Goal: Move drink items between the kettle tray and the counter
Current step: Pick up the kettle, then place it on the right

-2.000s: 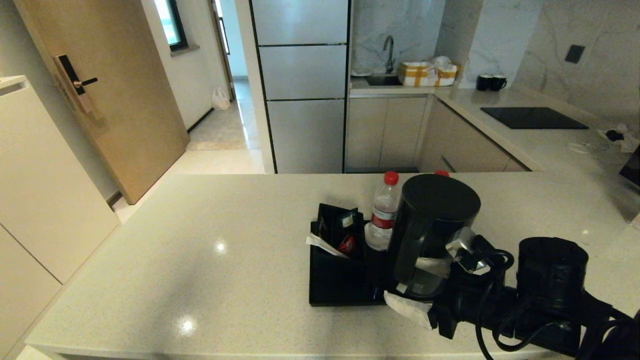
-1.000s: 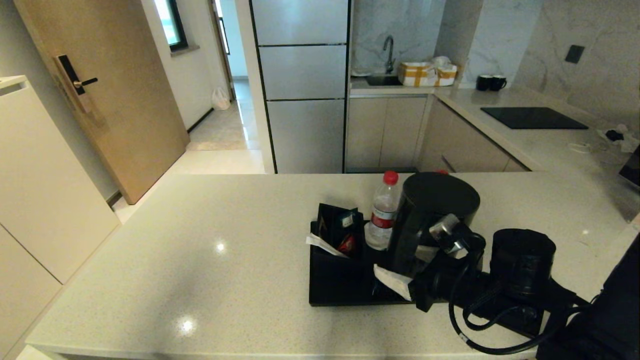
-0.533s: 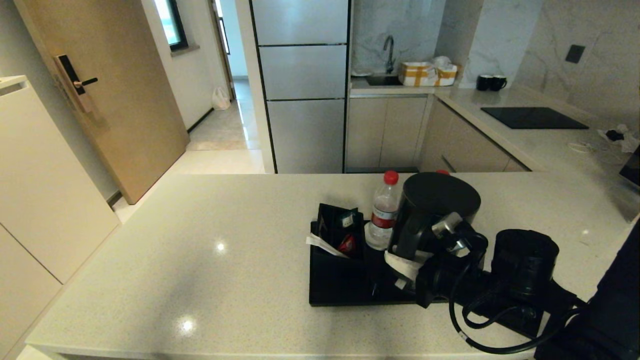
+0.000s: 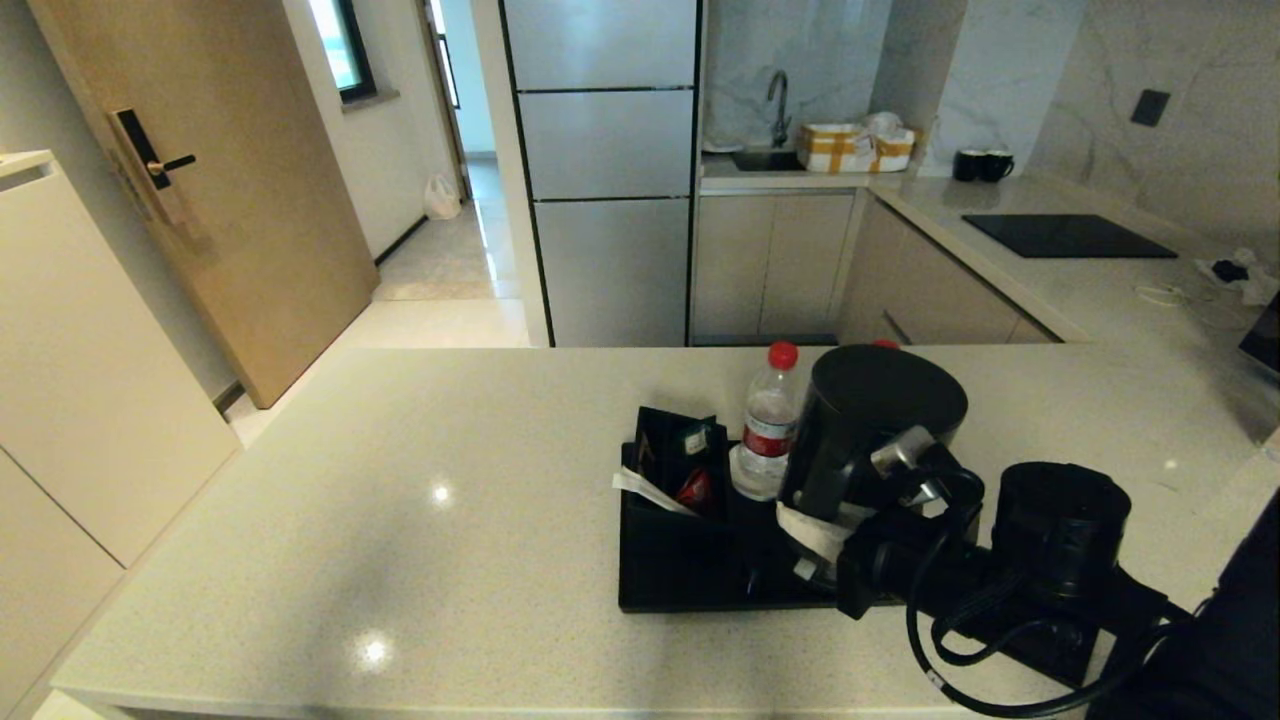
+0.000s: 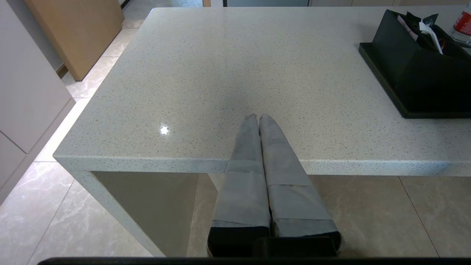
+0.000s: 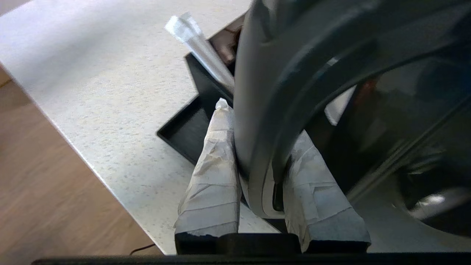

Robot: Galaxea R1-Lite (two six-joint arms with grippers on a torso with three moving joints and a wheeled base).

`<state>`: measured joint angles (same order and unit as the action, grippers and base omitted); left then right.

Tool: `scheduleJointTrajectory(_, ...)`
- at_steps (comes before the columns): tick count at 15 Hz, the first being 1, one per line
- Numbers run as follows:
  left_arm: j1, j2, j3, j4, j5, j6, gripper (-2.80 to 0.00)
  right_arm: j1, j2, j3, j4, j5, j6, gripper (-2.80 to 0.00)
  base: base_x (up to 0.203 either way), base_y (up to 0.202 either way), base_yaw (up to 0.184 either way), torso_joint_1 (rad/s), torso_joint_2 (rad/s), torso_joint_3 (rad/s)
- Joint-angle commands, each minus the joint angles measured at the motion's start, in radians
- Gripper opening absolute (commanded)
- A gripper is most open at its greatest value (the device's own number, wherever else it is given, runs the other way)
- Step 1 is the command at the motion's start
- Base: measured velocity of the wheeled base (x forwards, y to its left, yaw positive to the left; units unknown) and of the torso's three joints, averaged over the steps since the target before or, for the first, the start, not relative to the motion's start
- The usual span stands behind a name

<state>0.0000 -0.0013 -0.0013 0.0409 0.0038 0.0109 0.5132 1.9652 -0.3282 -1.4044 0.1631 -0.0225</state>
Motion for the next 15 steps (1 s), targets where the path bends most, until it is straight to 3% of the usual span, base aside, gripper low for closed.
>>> scheduleJointTrajectory(1,0.000,0.001,0.000,0.001,0.001,0.000,-2.80,0.007,-0.058,0.010,0.020,-0.015,-0.014,-2.80,0.000,0.000,0.000,0.000,0.00,0.000)
scheduleJointTrajectory(4,0.000,0.001,0.000,0.001,0.001,0.000,-2.80,0.009,-0.154,0.001,0.153,-0.036,-0.093,-2.80,0.000,0.000,0.000,0.000,0.00,0.000)
scheduleJointTrajectory(8,0.000,0.001,0.000,0.001,0.001,0.000,-2.80,0.008,-0.256,-0.015,0.315,-0.056,-0.116,-2.80,0.000,0.000,0.000,0.000,0.00,0.000)
scheduleJointTrajectory(15,0.000,0.001,0.000,0.001,0.001,0.000,-2.80,0.000,-0.303,-0.034,0.379,-0.133,-0.164,-2.80,0.000,0.000,0.000,0.000,0.00,0.000)
